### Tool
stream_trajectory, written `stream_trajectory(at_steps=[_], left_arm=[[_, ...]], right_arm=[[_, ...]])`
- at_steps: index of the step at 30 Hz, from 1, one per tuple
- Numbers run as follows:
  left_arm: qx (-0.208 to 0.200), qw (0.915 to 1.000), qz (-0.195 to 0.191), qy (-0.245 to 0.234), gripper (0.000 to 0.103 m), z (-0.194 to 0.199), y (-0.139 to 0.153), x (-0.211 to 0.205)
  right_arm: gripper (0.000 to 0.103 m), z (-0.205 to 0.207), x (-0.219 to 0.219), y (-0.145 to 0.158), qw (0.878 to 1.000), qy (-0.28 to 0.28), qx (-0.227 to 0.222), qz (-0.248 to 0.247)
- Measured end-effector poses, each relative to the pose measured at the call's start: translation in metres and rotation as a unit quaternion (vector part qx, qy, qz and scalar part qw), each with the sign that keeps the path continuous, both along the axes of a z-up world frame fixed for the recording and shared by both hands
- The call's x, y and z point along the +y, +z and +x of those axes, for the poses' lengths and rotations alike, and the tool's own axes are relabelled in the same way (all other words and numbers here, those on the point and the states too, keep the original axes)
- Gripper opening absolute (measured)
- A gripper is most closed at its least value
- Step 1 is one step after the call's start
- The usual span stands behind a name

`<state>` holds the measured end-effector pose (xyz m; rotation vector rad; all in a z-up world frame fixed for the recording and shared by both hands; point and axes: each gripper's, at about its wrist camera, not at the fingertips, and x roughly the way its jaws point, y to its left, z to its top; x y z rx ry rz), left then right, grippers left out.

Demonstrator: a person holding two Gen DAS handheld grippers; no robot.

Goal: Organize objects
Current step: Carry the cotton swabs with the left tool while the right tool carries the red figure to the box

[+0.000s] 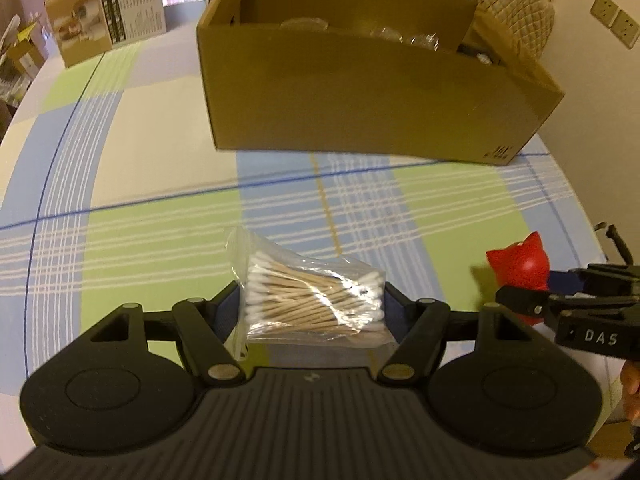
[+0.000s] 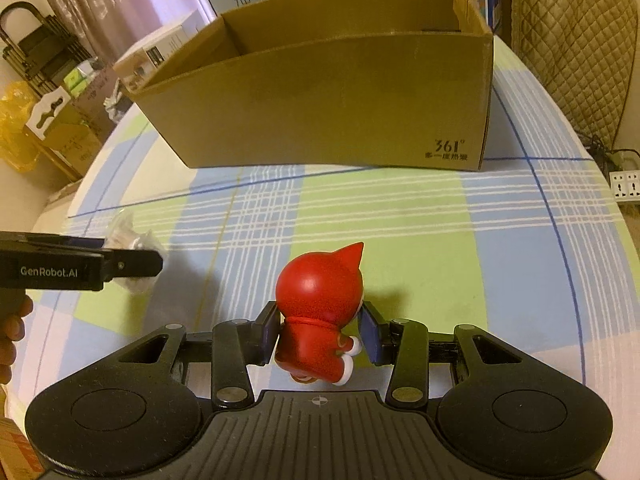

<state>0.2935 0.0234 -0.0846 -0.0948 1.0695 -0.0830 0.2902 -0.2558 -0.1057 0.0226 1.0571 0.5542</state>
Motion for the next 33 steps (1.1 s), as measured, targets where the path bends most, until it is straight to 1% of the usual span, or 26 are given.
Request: stream_trajectory(at_steps=[6, 13, 26, 33], left_arm=[[-0.02, 0.9997, -0.006, -0.007, 0.068, 0.002, 0.018, -0.009], [-0.045, 0.9989, -0.008, -0.014, 0.068, 0.01, 0.037, -0.019], [-0.094, 0.9955, 0.006, -0.004, 0.068, 0.05, 0.07, -0.018], [-0.114, 0.9933, 0.013, 0.002, 0.068, 0.077, 0.085, -0.015]], right_arm=[[0.04, -0.001, -0.003, 0.014, 1.0, 0.006, -0.009, 0.015], [0.04, 0.012, -0.006, 0.032, 0.999, 0.006, -0.023, 0.036], [0.04, 0.064, -0.003, 0.081, 0.994, 0.005, -0.09, 0.067], [0.04, 0.091, 0.003, 0.097, 0.99, 0.004, -0.113, 0.079]])
